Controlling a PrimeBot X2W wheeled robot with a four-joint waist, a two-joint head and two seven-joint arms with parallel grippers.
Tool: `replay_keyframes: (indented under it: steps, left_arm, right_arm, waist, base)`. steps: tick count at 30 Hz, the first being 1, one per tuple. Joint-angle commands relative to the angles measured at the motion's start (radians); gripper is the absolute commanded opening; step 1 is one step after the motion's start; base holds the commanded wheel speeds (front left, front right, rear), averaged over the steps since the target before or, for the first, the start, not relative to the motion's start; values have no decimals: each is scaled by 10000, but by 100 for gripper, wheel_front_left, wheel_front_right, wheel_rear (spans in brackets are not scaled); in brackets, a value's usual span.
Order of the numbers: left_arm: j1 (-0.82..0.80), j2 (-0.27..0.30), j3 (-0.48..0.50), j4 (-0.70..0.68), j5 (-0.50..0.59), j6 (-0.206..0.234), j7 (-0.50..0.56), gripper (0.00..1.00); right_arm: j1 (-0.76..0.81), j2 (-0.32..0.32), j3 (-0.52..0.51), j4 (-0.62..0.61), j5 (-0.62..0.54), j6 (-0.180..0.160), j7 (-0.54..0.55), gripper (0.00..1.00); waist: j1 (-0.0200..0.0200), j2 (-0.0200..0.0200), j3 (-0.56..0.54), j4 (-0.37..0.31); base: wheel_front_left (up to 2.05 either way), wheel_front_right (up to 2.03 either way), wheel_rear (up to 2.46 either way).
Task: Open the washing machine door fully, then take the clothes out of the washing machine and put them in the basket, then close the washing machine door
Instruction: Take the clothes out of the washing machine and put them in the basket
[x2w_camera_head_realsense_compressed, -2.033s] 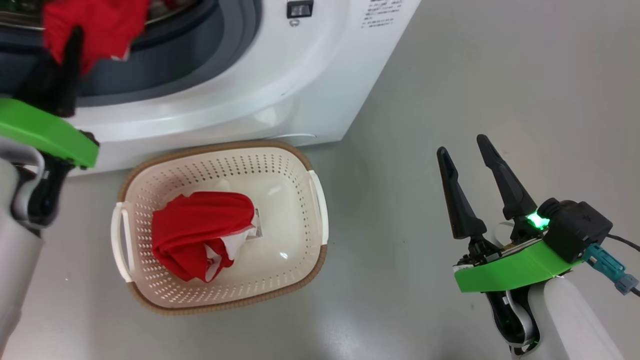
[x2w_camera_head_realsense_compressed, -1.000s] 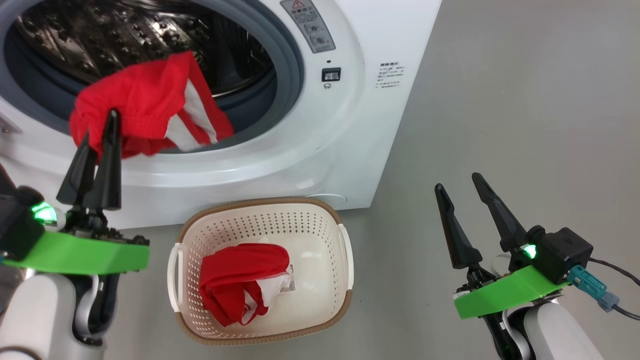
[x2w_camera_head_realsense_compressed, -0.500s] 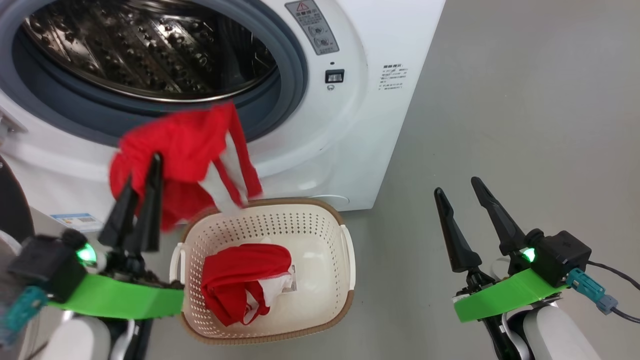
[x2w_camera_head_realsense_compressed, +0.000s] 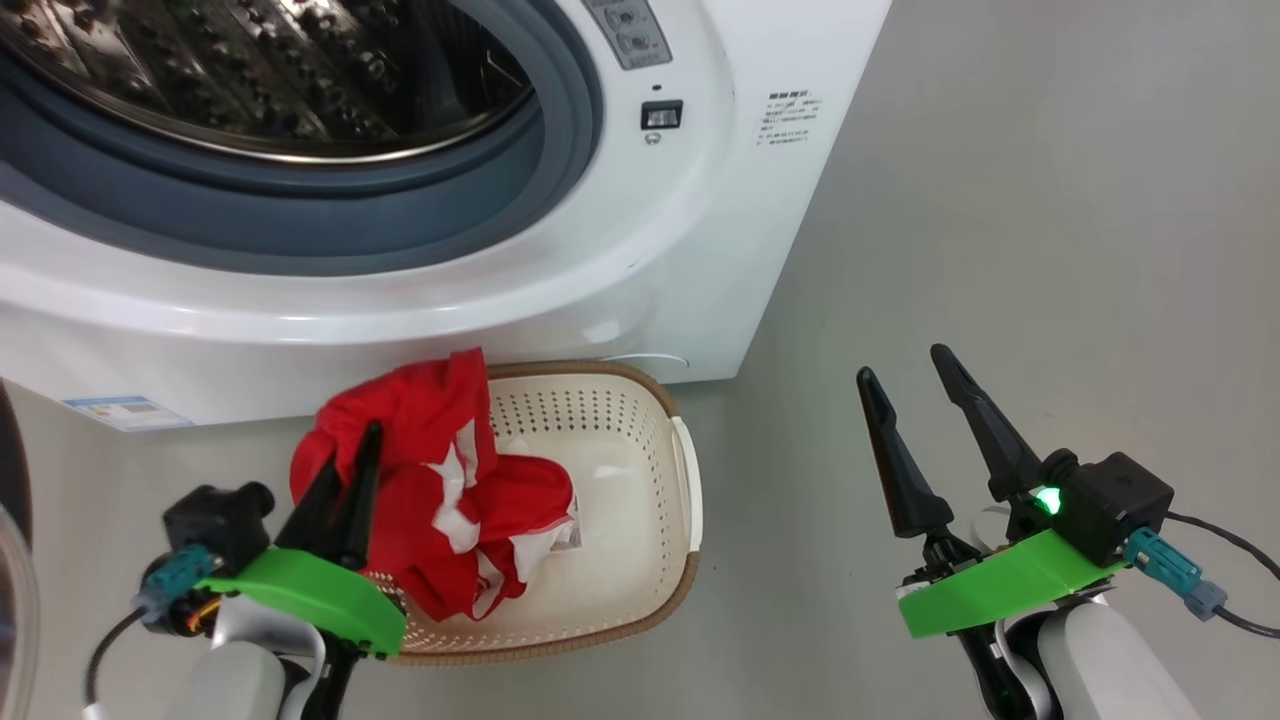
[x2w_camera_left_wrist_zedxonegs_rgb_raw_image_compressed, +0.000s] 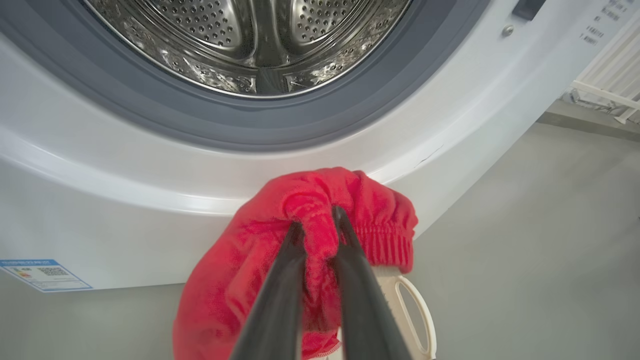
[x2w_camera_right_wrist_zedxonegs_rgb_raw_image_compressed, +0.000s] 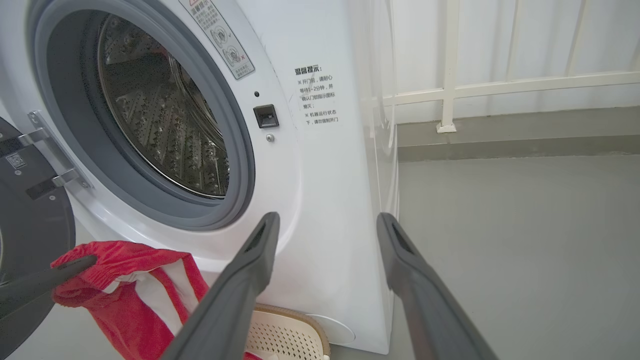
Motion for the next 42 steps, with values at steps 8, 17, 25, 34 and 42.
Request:
replay_keyframes:
  steps: [8, 17, 25, 34, 42]
  left_arm:
    - [-1513, -84, -530, 2890, -246, -134, -313, 0]
    - [-2807, -133, -1488, 5747, -642, -141, -36, 0]
    - [-3451, -214, -1900, 6969, -1124, -142, 803, 8]
    - [-3475, -28, -2472, 7297, -1855, -143, 1006, 0]
    - [-3283, 174, -3150, 6927, -2478, -143, 620, 100]
  right_arm:
    - [-353, 5, 355, -269, 146, 65, -63, 100]
    - [-558, 5, 493, -329, 194, 65, -63, 100]
    - [-637, 5, 554, -416, 271, 65, -63, 100]
    - [-738, 5, 690, -485, 380, 65, -63, 100]
    - [-654, 5, 691, -442, 499, 65, -63, 100]
  waist:
    - [0, 0, 637, -255]
    - [0, 0, 1181, -581]
    - [0, 0, 1557, -810]
    - [0, 0, 1805, -1149]
    - [0, 0, 1598, -1260]
  base:
    - [0, 0, 0]
    - [0, 0, 0]
    - [0, 0, 0]
    - [0, 0, 0]
    - [0, 0, 0]
